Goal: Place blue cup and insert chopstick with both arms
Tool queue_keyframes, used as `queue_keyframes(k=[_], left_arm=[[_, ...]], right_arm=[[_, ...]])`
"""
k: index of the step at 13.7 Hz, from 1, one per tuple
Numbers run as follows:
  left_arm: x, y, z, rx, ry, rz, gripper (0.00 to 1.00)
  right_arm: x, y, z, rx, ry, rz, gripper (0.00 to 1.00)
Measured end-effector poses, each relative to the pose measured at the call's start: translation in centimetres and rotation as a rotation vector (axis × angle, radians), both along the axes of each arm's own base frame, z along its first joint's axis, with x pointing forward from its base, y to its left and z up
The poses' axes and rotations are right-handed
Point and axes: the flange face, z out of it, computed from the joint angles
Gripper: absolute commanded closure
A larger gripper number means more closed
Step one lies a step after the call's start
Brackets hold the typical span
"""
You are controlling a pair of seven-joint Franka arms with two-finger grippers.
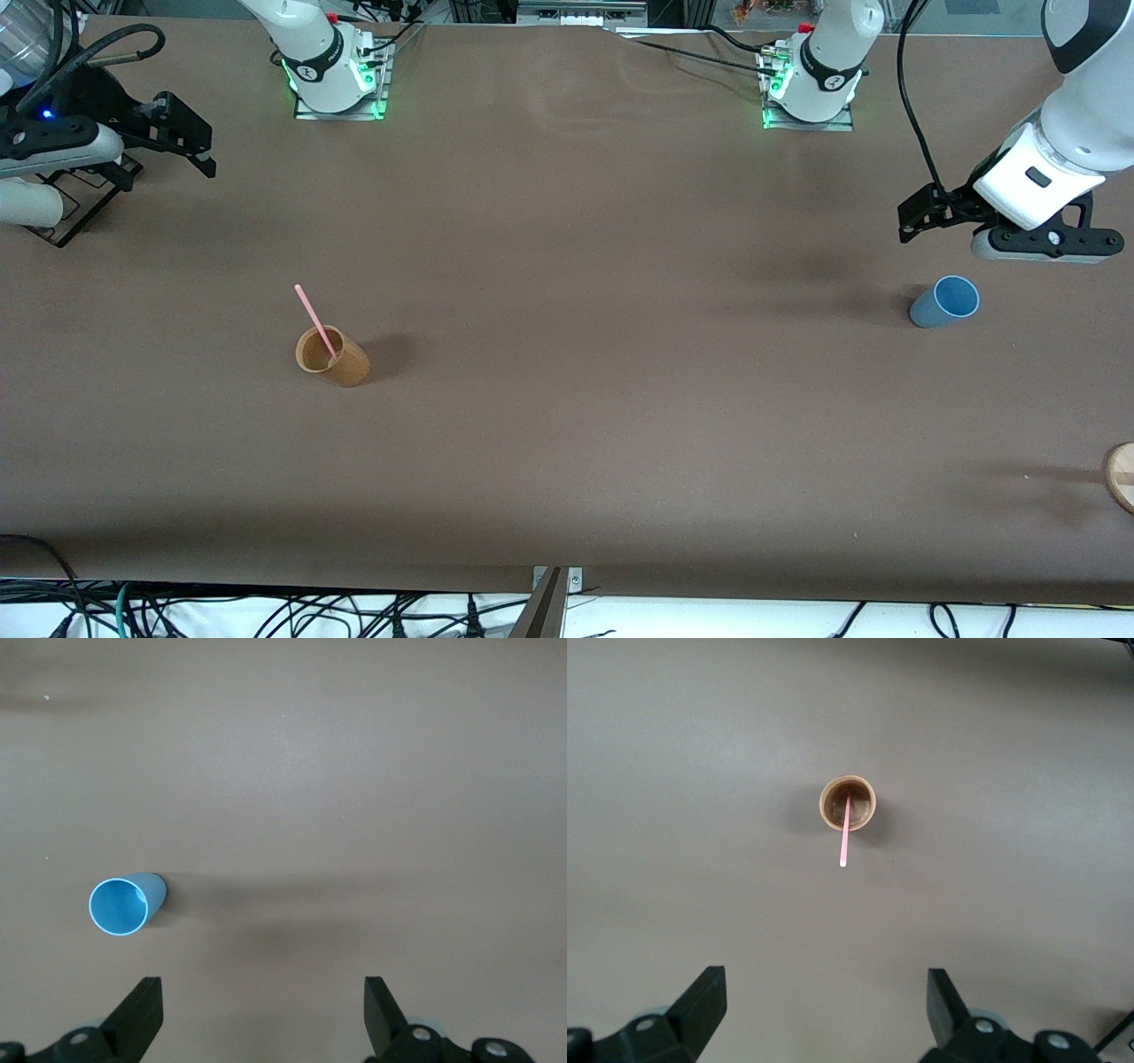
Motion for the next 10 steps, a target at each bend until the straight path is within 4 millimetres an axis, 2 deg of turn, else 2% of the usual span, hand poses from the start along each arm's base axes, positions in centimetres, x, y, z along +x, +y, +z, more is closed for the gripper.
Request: queue_keyframes(k=[6,10], left_arm=[[0.0,-0.1,0.3,-0.001,-0.006,-0.002,0.0],[0.0,-0.1,0.3,-0.001,-0.007,-0.002,0.0]], right_arm=[[-0.6,0.1,-0.3,-0.005,0.007,0.001,0.0],[-0.7,0.1,-1.8,-0.009,0.034,0.001,0.0]])
